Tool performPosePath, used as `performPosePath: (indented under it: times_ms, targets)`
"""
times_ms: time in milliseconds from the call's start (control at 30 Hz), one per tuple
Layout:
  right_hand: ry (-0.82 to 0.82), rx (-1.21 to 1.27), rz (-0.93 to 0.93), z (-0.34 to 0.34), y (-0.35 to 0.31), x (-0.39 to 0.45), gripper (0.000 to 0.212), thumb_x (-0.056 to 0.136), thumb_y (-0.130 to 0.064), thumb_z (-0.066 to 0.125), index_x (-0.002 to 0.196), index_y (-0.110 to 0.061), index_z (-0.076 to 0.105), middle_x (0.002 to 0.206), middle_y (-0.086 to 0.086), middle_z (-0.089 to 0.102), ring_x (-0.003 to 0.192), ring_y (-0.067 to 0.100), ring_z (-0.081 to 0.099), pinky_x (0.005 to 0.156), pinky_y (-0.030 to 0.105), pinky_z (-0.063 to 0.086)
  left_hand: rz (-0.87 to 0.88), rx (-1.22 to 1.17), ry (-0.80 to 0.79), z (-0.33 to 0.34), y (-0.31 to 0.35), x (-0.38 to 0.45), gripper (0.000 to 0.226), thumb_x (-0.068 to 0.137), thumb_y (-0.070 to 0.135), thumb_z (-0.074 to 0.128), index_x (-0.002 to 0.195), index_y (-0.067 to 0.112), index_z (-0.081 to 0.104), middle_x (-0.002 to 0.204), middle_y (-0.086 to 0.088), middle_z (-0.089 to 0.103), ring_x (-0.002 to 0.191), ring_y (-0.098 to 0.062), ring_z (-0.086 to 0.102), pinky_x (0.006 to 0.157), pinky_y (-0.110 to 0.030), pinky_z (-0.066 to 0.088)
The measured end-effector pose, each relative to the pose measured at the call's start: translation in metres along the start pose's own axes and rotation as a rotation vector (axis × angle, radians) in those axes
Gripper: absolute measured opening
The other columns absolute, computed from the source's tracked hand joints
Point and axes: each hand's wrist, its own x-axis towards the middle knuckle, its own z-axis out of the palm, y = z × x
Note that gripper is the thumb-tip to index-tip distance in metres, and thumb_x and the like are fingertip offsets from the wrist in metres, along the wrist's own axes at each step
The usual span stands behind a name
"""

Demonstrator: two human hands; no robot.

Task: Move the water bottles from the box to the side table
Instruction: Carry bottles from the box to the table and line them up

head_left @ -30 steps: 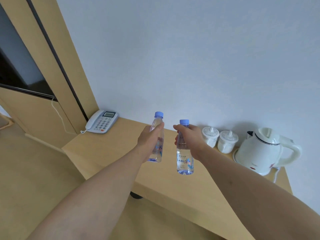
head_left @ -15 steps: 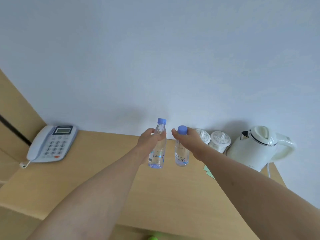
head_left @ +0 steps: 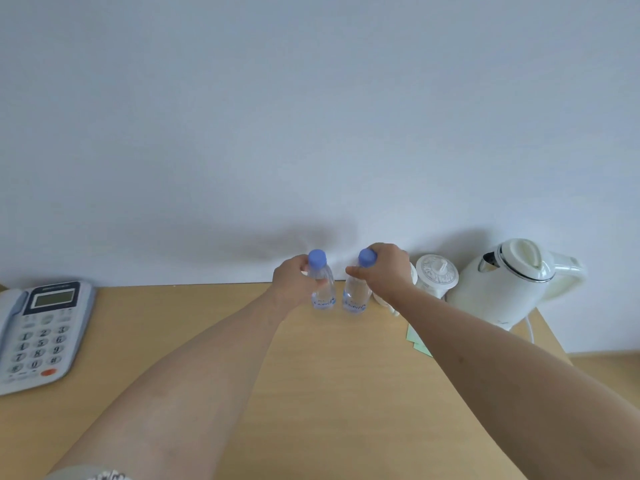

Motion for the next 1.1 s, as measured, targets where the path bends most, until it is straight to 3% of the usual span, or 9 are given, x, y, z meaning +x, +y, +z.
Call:
performPosePath:
  times_ms: [133, 233, 400, 667, 800, 933, 1033, 1100]
  targets:
    - [-0.016, 0.031, -0.008, 0.011, 0.003, 0.012, 0.029, 0.076, -0.024, 0.088, 0.092, -0.012, 0.067, 0.084, 0.002, 0.064, 0.081, 0.022, 0.059, 0.063, 0.03, 0.045, 0.015, 0.049, 0.061, 0.006, -0.005, 0.013, 0.049, 0.086, 0.016, 0.08, 0.133, 0.019, 0.064, 0.118, 0.005, 0.059, 0.105, -0.017, 0.055, 0.087, -0.025, 0.043]
    - [-0.017, 0.044, -0.006, 0.017, 0.005, 0.02, 0.033, 0.076, -0.022, 0.087, 0.101, -0.013, 0.068, 0.095, 0.005, 0.068, 0.088, 0.025, 0.063, 0.077, 0.038, 0.053, 0.024, 0.07, 0.108, 0.012, -0.006, 0.021, 0.05, 0.084, 0.014, 0.082, 0.131, 0.018, 0.066, 0.121, 0.002, 0.062, 0.105, -0.016, 0.055, 0.088, -0.024, 0.043]
    - [-0.015, 0.028, -0.027, 0.024, 0.012, 0.033, 0.031, 0.075, -0.021, 0.086, 0.1, -0.015, 0.067, 0.095, 0.005, 0.067, 0.086, 0.025, 0.061, 0.072, 0.033, 0.049, 0.023, 0.058, 0.157, 0.025, -0.006, 0.032, 0.051, 0.081, 0.01, 0.083, 0.128, 0.022, 0.069, 0.118, 0.004, 0.066, 0.103, -0.015, 0.057, 0.084, -0.023, 0.042]
    - [0.021, 0.02, -0.047, 0.031, 0.023, 0.047, 0.04, 0.078, -0.026, 0.086, 0.11, -0.012, 0.066, 0.094, 0.004, 0.065, 0.089, 0.027, 0.062, 0.08, 0.042, 0.054, 0.058, 0.074, 0.21, 0.043, 0.003, 0.044, 0.05, 0.078, 0.013, 0.087, 0.124, 0.02, 0.071, 0.107, 0.007, 0.065, 0.099, -0.011, 0.059, 0.078, -0.014, 0.037]
    - [0.023, -0.008, -0.058, 0.031, 0.022, 0.054, 0.042, 0.079, -0.029, 0.085, 0.111, -0.011, 0.064, 0.091, 0.002, 0.059, 0.087, 0.027, 0.058, 0.072, 0.036, 0.047, 0.059, 0.07, 0.24, 0.045, 0.004, 0.047, 0.048, 0.076, 0.011, 0.088, 0.12, 0.017, 0.07, 0.105, 0.006, 0.066, 0.098, -0.01, 0.059, 0.078, -0.014, 0.037]
    - [0.019, -0.007, -0.072, 0.03, 0.023, 0.052, 0.045, 0.079, -0.03, 0.085, 0.113, -0.01, 0.063, 0.096, 0.007, 0.064, 0.092, 0.03, 0.06, 0.075, 0.038, 0.048, 0.064, 0.063, 0.238, 0.044, 0.003, 0.044, 0.047, 0.077, 0.01, 0.087, 0.119, 0.012, 0.067, 0.11, 0.004, 0.066, 0.101, -0.013, 0.059, 0.084, -0.019, 0.042]
    - [-0.013, 0.01, -0.057, 0.023, 0.02, 0.047, 0.051, 0.076, -0.03, 0.086, 0.117, -0.01, 0.063, 0.103, 0.009, 0.068, 0.097, 0.03, 0.061, 0.083, 0.044, 0.052, 0.041, 0.033, 0.21, 0.044, 0.01, 0.04, 0.049, 0.077, 0.012, 0.086, 0.121, 0.016, 0.064, 0.116, 0.002, 0.065, 0.105, -0.016, 0.061, 0.09, -0.026, 0.048]
    - [-0.034, -0.012, -0.052, 0.015, 0.016, 0.043, 0.049, 0.075, -0.034, 0.085, 0.113, -0.012, 0.063, 0.1, 0.006, 0.068, 0.096, 0.029, 0.062, 0.081, 0.042, 0.052, 0.035, 0.026, 0.188, 0.041, 0.02, 0.037, 0.048, 0.078, 0.017, 0.086, 0.12, 0.019, 0.063, 0.116, 0.004, 0.064, 0.107, -0.014, 0.059, 0.091, -0.025, 0.047]
